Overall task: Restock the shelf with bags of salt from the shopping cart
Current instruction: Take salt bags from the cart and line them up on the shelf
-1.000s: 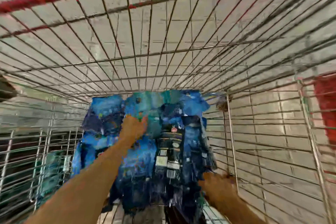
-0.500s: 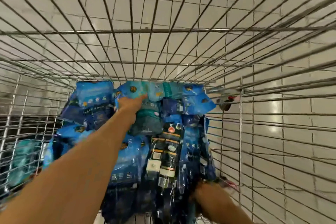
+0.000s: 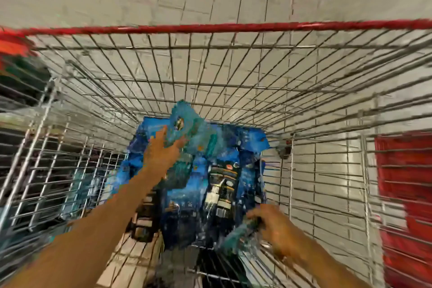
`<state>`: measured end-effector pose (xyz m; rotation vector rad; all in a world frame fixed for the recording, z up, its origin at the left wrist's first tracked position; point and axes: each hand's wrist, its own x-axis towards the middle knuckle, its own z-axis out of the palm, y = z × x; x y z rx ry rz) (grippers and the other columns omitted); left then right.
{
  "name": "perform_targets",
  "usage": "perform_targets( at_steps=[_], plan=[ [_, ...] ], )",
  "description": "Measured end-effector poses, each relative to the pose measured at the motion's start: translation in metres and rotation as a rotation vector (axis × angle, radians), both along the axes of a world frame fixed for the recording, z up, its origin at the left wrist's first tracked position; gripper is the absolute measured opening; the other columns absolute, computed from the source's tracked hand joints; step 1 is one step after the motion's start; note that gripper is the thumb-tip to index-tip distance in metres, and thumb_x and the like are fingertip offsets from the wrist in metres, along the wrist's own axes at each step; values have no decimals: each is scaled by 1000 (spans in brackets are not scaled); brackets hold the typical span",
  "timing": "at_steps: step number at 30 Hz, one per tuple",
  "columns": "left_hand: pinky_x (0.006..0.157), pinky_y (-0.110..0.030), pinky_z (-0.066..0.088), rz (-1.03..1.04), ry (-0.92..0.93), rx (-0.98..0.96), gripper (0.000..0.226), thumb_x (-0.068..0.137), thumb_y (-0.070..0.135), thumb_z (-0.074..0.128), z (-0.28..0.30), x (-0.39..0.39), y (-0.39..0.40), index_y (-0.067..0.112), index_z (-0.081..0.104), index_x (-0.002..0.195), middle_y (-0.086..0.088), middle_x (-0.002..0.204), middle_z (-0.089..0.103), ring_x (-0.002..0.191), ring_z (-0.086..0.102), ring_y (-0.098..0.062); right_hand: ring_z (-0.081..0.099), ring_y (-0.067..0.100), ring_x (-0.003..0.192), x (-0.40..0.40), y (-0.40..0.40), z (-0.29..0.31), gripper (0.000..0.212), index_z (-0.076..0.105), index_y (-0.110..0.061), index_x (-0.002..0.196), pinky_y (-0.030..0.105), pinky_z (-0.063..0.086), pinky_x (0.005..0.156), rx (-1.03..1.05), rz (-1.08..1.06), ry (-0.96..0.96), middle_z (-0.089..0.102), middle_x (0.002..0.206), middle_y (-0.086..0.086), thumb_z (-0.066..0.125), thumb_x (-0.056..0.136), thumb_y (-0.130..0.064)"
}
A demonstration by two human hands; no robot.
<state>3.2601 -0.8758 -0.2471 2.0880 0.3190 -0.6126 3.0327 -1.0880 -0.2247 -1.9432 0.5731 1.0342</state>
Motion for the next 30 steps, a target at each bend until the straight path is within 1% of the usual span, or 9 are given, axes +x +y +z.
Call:
perform_targets(
  at_steps=[4, 7, 9, 11, 13, 16, 20, 26, 30],
  plan=[
    [79, -27, 51, -49, -158, -16, 37, 82, 20, 78, 102, -18, 62, 20, 61, 115, 18, 89, 60, 86, 62, -9, 64, 32, 105, 36, 28, 83, 22, 70, -11, 106, 43, 52, 93, -11, -129, -158, 69, 108, 14, 72, 85, -16],
    [64, -10, 53, -27, -224, -161, 31, 84, 12, 75, 180, -42, 116, 31, 58, 101, 31, 76, 68, 72, 64, 11, 66, 34, 107, 51, 56, 151, 45, 67, 0, 109, 45, 54, 95, 130, -210, -281, 67, 113, 27, 84, 76, -25],
    [66, -15, 55, 21, -247, -242, 34, 86, 13, 72, 233, -63, 155, 37, 59, 107, 21, 93, 71, 83, 68, 3, 68, 26, 106, 55, 84, 202, 43, 73, -9, 104, 35, 58, 90, 227, -266, -402, 68, 113, 24, 86, 68, -31],
    [69, -14, 53, 60, -325, -296, 38, 86, 10, 71, 281, -83, 189, 22, 62, 120, 5, 108, 72, 89, 69, -2, 71, 8, 96, 59, 114, 254, 35, 77, -35, 95, 15, 57, 74, 340, -321, -516, 76, 103, -2, 85, 62, -39],
    [70, -9, 51, 135, -438, -328, 37, 85, 3, 71, 330, -107, 226, 14, 63, 120, 4, 105, 75, 84, 68, 4, 72, 3, 90, 62, 151, 303, 31, 76, -44, 90, 8, 53, 69, 431, -334, -630, 77, 96, -13, 82, 59, -45],
    [74, -18, 56, 278, -555, -429, 34, 82, 7, 71, 391, -148, 275, 19, 66, 113, 2, 104, 76, 88, 71, -7, 73, 6, 89, 67, 208, 362, 31, 78, -39, 91, 11, 54, 69, 593, -376, -737, 77, 96, -8, 80, 60, -41],
    [85, -43, 57, 469, -723, -510, 41, 74, 19, 78, 462, -203, 343, 19, 67, 114, -6, 111, 74, 101, 70, -28, 75, 21, 77, 72, 298, 433, 31, 80, -18, 92, 29, 58, 61, 868, -222, -730, 78, 92, 9, 79, 62, -28],
    [82, -37, 57, 650, -1057, -361, 41, 66, 37, 78, 561, -278, 418, 31, 66, 104, -2, 107, 74, 95, 70, -19, 75, 29, 82, 68, 410, 523, 40, 76, -10, 102, 35, 60, 65, 1133, 138, -684, 75, 101, 17, 82, 64, -20],
    [86, -47, 56, 778, -1183, -279, 35, 68, 27, 79, 610, -327, 466, 24, 72, 103, -5, 103, 76, 96, 71, -28, 74, 29, 88, 55, 483, 579, 41, 74, -7, 106, 35, 59, 69, 1272, 298, -671, 74, 106, 18, 78, 68, -24]
  ],
)
